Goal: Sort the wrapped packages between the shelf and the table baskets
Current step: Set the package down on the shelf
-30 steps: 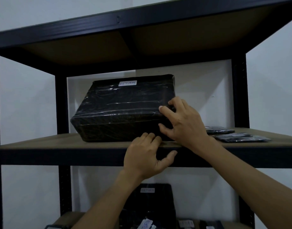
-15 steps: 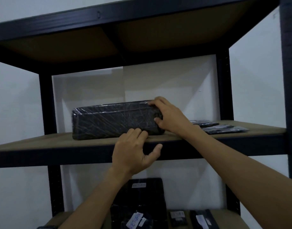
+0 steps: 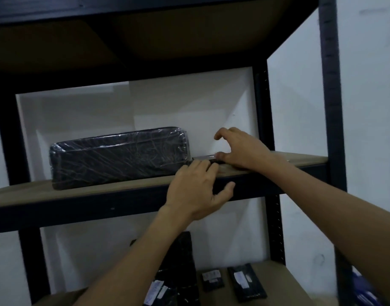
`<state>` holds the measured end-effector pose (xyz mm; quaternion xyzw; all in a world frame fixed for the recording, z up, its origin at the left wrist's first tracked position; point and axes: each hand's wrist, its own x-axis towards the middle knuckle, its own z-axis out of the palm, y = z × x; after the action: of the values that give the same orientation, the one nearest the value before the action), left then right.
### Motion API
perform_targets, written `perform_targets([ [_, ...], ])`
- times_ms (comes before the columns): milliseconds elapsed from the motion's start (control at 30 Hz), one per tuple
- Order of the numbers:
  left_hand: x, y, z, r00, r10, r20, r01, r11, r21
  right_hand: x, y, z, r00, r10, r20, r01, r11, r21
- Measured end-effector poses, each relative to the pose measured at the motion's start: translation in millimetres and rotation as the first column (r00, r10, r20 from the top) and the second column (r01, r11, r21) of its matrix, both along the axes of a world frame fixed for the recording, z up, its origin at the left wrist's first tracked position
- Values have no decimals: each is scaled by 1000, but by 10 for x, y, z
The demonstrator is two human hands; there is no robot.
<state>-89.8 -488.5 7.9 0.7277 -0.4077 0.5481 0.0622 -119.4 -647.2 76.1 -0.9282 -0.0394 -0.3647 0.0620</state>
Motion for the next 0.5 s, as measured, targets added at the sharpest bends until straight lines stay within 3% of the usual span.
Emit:
perform_targets([
  [167,-32,-162,-16,1000,-6,-7,6,1000,-10,-173,-350,-81,972,-230,-50,233,970,64],
  [300,-37,-164,-47,999,34,-7,-34,999,-24,-227,-531,-76,880,-442,-175,462,882,95],
  [367,-46,-175,-59,999,39,-6,-40,999,-31,-245,-569,-51,855,-453,-251,485,871,80],
  [500,-32,-175,-74,1000,18,-5,-18,997,-78,-198,-611,-66,904,-345,-253,389,909,151],
])
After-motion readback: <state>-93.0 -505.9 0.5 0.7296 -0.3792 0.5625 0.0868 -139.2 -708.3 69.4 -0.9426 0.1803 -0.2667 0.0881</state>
